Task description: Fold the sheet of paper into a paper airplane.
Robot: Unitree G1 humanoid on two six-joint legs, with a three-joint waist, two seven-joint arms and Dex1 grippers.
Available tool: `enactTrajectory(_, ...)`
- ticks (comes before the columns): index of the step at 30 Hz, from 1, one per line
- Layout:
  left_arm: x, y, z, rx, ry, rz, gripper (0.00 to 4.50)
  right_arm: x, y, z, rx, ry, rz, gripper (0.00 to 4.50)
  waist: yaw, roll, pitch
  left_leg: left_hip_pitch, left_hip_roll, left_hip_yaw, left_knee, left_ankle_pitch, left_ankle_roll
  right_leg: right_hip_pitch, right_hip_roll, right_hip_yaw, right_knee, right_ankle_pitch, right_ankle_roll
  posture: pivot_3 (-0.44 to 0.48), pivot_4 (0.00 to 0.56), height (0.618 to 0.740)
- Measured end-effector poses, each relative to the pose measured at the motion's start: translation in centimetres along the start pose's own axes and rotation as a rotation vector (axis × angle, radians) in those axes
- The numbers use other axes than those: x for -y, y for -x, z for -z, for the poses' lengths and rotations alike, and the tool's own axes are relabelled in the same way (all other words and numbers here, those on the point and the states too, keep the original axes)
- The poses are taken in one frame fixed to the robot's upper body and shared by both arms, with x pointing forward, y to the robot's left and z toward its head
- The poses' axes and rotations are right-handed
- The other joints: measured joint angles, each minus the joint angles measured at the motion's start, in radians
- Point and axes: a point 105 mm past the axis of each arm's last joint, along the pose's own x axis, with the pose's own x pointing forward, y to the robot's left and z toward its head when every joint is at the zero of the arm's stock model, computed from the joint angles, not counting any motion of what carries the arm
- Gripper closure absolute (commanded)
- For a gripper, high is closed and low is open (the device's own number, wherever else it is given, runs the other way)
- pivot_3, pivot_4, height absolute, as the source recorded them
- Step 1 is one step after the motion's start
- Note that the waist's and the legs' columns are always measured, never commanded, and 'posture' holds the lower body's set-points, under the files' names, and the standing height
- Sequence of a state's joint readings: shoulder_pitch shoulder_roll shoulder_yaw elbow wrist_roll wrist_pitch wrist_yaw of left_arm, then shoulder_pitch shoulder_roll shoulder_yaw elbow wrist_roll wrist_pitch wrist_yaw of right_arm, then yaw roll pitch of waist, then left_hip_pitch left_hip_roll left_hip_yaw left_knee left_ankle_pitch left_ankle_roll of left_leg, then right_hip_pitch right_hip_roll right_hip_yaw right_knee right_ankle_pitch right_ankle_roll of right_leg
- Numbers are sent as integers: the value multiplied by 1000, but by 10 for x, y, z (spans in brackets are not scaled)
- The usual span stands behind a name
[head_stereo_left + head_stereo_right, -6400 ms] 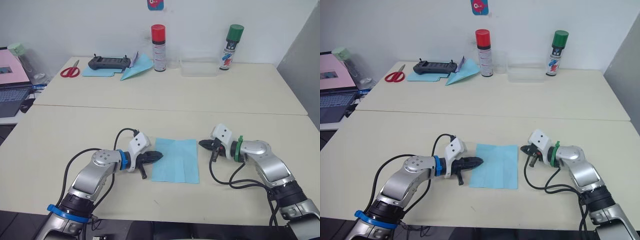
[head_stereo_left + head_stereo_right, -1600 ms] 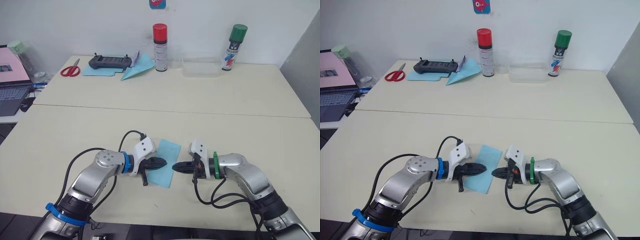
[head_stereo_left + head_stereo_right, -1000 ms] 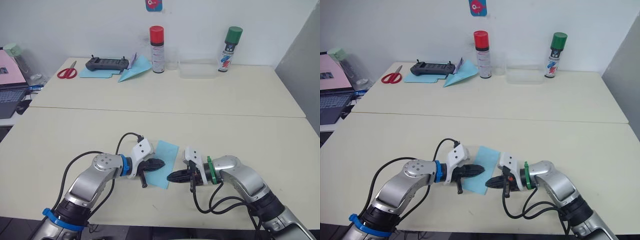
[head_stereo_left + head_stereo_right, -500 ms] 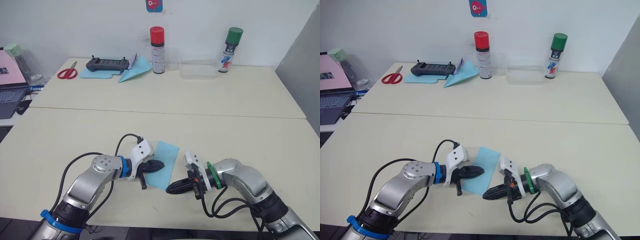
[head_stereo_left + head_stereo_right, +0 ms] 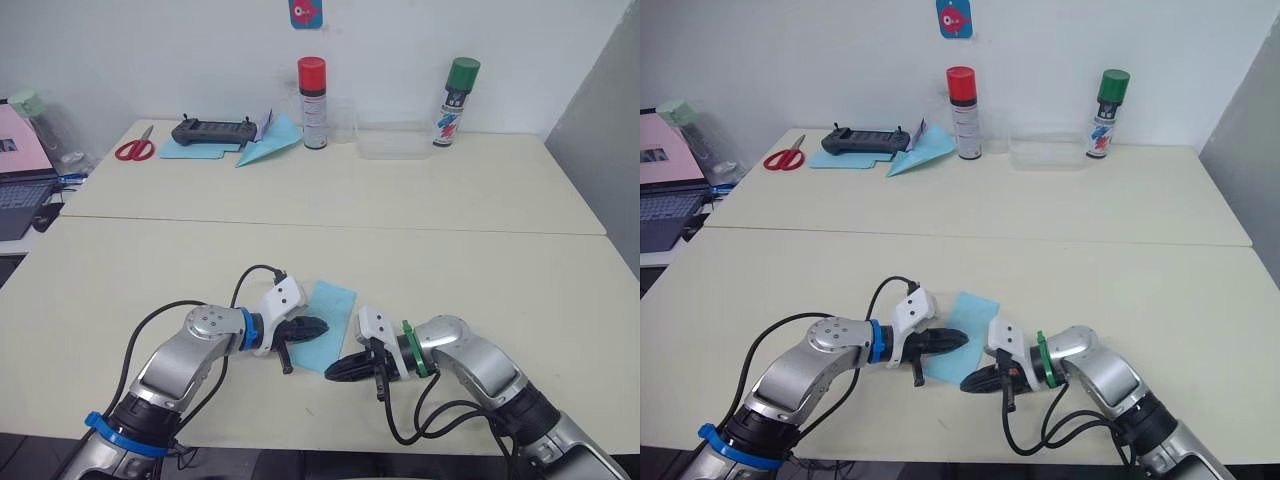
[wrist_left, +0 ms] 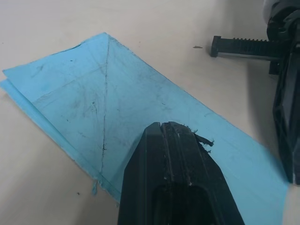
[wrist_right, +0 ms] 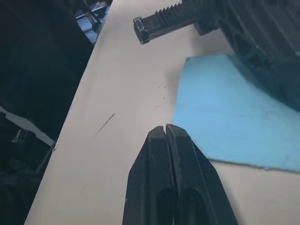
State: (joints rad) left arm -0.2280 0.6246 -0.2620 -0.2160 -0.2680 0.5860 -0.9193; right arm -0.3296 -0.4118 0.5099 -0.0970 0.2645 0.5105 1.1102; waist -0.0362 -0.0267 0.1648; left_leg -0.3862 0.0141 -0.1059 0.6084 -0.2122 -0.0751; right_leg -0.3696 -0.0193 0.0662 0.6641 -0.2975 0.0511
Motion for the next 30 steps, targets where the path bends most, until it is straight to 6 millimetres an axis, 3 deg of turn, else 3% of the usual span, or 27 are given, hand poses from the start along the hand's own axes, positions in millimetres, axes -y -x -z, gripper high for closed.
enactTrajectory(12,2,4,2,-3,7,-16,4500,12,1,0,10,28,51,4479,-1,1,1,1,0,0,-1,0,0,0,0,0,0,3,5,0,150,740)
enactTrajectory(25,3,1,0,2,6,-5,4500,7,15,5,-35,33,29,4479,3,2,1,0,-1,0,-1,-1,0,0,-1,0,-1,3,5,0,150,740)
enactTrajectory(30,1,1,-1,16,28,-3,4500,29,29,-5,25,8,196,4479,3,3,3,-2,-1,0,-1,0,0,-1,-1,0,-1,3,5,0,150,740)
